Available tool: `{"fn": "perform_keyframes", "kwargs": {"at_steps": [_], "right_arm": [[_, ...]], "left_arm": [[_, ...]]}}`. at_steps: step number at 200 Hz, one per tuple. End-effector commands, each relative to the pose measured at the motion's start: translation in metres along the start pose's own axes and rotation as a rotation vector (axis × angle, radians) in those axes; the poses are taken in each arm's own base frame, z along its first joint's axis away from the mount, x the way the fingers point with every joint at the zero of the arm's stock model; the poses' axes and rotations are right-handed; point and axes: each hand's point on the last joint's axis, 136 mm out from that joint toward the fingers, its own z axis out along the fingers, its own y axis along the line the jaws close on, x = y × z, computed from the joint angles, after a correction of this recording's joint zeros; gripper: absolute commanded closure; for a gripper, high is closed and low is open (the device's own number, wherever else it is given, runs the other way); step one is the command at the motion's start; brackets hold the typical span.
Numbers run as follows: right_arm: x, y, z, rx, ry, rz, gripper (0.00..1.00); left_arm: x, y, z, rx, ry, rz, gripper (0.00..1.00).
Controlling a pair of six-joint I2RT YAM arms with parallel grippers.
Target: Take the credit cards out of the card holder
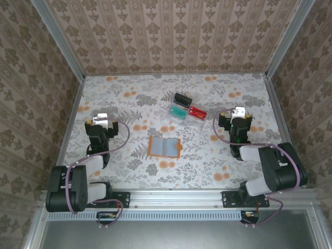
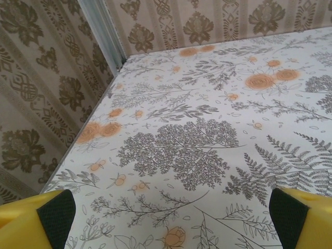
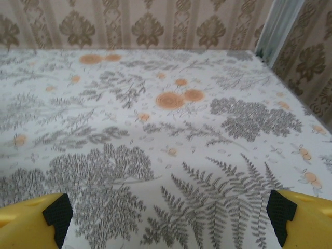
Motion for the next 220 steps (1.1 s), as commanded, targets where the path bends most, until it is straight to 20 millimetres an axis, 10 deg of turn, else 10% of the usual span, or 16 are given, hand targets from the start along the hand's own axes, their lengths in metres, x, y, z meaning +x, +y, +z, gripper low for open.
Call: {"fn": "perform_keyframes", "kwargs": {"at_steps": [1, 220], "right_arm": [[-0.011, 0.005, -0.002, -0.046, -0.066, 0.006, 0.00], [0.002, -0.007, 0.016, 0.001, 0.005, 0.055, 0.00]], "left_arm": [[-0.009, -0.005, 0.002, 0.040, -0.042, 0.012, 0.00], [0.011, -0.018, 0.047, 0.013, 0.051, -0.058, 0.00]]}}
